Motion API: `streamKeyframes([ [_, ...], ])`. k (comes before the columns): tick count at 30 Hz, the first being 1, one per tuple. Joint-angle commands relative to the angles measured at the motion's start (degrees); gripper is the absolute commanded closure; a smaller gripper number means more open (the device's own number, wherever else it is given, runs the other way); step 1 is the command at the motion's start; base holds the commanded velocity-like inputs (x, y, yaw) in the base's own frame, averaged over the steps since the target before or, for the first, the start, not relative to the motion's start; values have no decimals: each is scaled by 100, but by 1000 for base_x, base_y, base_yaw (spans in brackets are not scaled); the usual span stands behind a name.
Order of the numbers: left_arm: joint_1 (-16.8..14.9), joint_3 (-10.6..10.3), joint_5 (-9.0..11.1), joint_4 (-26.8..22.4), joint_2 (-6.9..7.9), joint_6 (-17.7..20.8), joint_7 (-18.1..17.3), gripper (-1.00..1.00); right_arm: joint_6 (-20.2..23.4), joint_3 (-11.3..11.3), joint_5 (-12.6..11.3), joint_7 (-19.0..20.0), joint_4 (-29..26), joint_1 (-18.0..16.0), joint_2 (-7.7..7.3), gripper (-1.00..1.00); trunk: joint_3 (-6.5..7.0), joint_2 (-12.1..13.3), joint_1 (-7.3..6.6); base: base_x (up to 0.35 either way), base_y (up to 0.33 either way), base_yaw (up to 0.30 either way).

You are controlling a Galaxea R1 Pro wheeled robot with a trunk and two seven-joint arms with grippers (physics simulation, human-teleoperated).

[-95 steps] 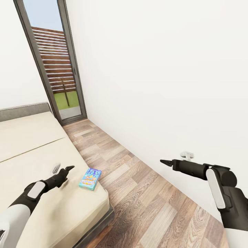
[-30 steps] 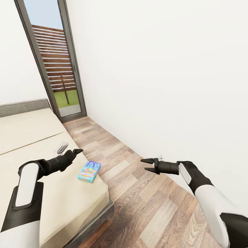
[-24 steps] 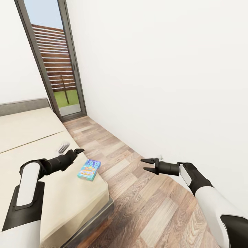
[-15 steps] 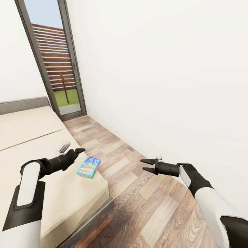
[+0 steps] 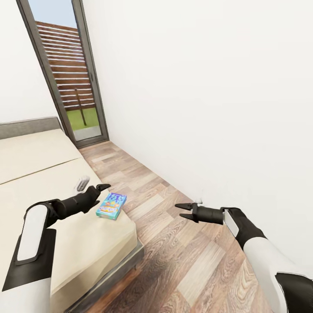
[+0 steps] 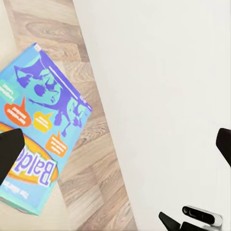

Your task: Put all the toys in the child's room - the three board games (two on the bed and one on the table), the two jigsaw puzzles on the table, and the tennis ball on the table - inside the toy box on the table in the child's room.

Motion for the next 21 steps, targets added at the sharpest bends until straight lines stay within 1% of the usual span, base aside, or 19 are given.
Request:
streamKeyframes([
  [1,-3,10,164,-4,3,16,59,-100,22,-12,-5,-18,-4,0,12,-100,-5,-2,-1,0,0,0],
  [2,-2,14,262,-4,6,16,59,-100,19,-14,-7,-41,-13,6,22,-100,-5,-2,-1,0,0,0],
  [3,-2,14,262,-4,6,16,59,-100,19,-14,-7,-41,-13,6,22,-100,-5,-2,-1,0,0,0],
  [4,1,17,355,-4,8,17,59,-100,16,-14,-7,-60,-22,12,31,-100,-5,-2,-1,0,0,0],
  [5,1,17,355,-4,8,17,59,-100,16,-14,-7,-60,-22,12,31,-100,-5,-2,-1,0,0,0],
  [7,8,22,538,-4,13,14,56,-100,12,-10,-7,-87,-36,20,43,-100,-5,-2,-1,0,0,0],
  [8,8,22,538,-4,13,14,56,-100,12,-10,-7,-87,-36,20,43,-100,-5,-2,-1,0,0,0],
  [10,12,25,727,-4,14,12,55,-100,10,-9,-7,-101,-47,23,51,-100,-5,-2,-1,0,0,13],
  [11,12,25,727,-4,14,12,55,-100,10,-9,-7,-101,-47,23,51,-100,-5,-2,-1,0,0,22],
  [13,15,27,927,-4,15,11,57,-100,8,-7,-7,-112,-53,25,56,-100,-5,-2,-1,0,0,75],
  [14,15,27,927,-4,15,11,57,-100,8,-7,-7,-112,-53,25,56,-100,-4,-2,-1,0,0,96],
  [15,18,27,1019,-4,16,10,57,-100,7,-7,-7,-114,-56,26,58,-100,-3,-2,-1,0,0,131],
  [16,18,27,1019,-4,16,10,57,-100,7,-7,-7,-114,-56,26,58,-100,-3,-2,-1,0,0,131],
  [18,22,28,1169,-4,16,10,58,-100,6,-9,-7,-119,-64,27,59,-100,0,-2,-1,0,0,173],
  [21,24,29,1223,-4,16,9,59,-100,6,-9,-7,-120,-66,27,58,-100,3,-2,-1,0,0,198],
])
